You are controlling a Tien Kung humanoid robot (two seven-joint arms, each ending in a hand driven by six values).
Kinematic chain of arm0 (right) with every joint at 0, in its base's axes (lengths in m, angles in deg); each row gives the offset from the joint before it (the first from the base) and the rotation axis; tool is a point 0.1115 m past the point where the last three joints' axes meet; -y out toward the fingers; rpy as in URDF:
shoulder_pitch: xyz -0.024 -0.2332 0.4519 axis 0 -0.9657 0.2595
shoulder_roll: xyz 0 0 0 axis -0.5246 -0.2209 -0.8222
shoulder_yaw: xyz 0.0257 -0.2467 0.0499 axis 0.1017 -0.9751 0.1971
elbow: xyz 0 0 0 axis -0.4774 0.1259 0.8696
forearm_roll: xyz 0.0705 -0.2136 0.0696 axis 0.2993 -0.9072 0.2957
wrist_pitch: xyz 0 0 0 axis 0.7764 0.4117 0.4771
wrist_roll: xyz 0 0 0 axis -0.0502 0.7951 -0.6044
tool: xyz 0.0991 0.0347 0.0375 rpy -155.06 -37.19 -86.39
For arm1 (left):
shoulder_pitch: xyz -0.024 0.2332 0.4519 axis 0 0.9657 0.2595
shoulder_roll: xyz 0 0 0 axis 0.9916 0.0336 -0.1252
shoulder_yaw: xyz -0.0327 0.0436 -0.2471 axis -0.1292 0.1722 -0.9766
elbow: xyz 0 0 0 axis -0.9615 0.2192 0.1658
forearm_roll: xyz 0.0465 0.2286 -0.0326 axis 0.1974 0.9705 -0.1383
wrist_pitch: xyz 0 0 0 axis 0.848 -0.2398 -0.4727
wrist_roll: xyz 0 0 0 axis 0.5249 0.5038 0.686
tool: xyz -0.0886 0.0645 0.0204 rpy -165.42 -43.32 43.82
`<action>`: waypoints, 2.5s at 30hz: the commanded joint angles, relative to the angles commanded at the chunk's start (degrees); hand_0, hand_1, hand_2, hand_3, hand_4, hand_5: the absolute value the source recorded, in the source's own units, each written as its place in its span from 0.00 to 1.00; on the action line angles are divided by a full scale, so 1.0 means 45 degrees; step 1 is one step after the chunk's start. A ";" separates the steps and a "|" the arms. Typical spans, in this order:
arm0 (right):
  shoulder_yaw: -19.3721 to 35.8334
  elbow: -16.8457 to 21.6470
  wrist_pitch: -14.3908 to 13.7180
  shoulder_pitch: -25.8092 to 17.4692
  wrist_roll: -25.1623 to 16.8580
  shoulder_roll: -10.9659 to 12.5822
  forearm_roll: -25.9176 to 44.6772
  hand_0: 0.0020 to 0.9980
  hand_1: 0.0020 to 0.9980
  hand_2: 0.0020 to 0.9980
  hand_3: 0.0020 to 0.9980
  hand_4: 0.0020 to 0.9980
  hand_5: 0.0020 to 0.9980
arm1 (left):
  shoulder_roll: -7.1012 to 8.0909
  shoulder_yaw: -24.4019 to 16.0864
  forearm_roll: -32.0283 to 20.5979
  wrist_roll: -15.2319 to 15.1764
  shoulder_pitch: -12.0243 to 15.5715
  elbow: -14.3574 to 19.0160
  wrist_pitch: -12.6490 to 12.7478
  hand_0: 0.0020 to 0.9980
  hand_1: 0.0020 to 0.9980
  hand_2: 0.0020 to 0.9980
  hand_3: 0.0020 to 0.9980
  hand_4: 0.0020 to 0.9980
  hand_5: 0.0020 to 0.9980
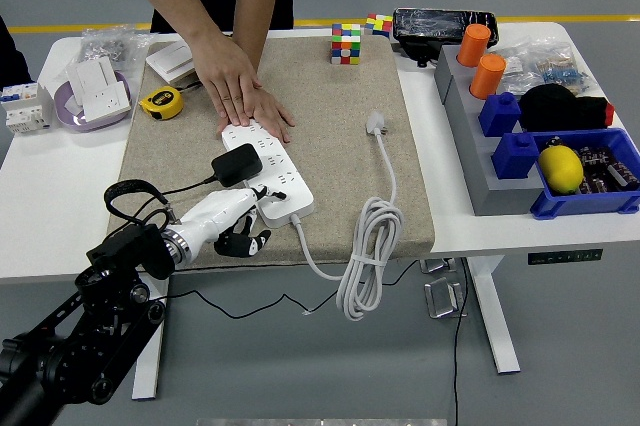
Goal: Pick up the plug,place it near the board,insert it into the board,press the button
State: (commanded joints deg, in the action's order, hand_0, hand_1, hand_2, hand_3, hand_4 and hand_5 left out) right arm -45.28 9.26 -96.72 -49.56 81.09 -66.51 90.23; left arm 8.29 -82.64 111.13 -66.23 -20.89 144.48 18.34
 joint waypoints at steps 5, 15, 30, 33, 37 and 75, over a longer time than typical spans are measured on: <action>-0.0020 -0.0002 -0.0003 -0.0029 0.0003 -0.0001 0.0008 0.82 0.79 0.76 0.74 1.00 1.00 | 0.0023 0.0077 0.0000 -0.0006 0.0028 -0.0100 0.0004 0.12 0.01 0.15 0.87 0.56 0.00; -0.0021 -0.0001 -0.0014 -0.0027 -0.0001 -0.0003 -0.0004 0.82 0.79 0.76 0.74 1.00 1.00 | 0.0036 0.0365 0.0000 0.0037 0.0049 -0.0328 -0.0083 0.12 0.01 0.15 0.86 0.57 0.00; 0.0028 0.0000 -0.0020 -0.0007 0.0012 -0.0008 0.0004 0.82 0.79 0.76 0.74 1.00 1.00 | 0.0117 -0.0442 0.0000 -0.0127 0.0109 0.1407 0.0559 0.13 0.02 0.15 0.83 0.54 0.00; 0.0028 -0.0002 -0.0018 0.0005 0.0017 -0.0009 0.0022 0.82 0.79 0.76 0.74 1.00 1.00 | 0.0173 -0.0619 0.0000 -0.0135 -0.0032 0.1916 0.0687 0.15 0.04 0.17 0.77 0.52 0.00; 0.0043 0.0006 0.0025 0.0027 0.0005 -0.0010 0.0021 0.82 0.79 0.76 0.74 1.00 1.00 | 0.0197 -0.0841 -0.0935 0.0333 -0.0497 0.2011 0.0834 0.28 0.39 0.41 0.53 0.73 0.00; -0.0142 0.0019 0.0056 0.0047 0.0026 0.0054 0.0069 0.82 0.78 0.75 0.74 1.00 1.00 | -0.0183 -0.1521 -0.2434 -0.0182 -0.3491 -0.3806 0.0800 0.82 0.87 0.82 0.83 1.00 0.37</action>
State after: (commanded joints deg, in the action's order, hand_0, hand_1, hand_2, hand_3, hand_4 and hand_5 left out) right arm -45.92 9.34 -96.47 -49.35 81.20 -66.26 90.54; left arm 7.46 -89.49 100.18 -67.05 -36.60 127.35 21.94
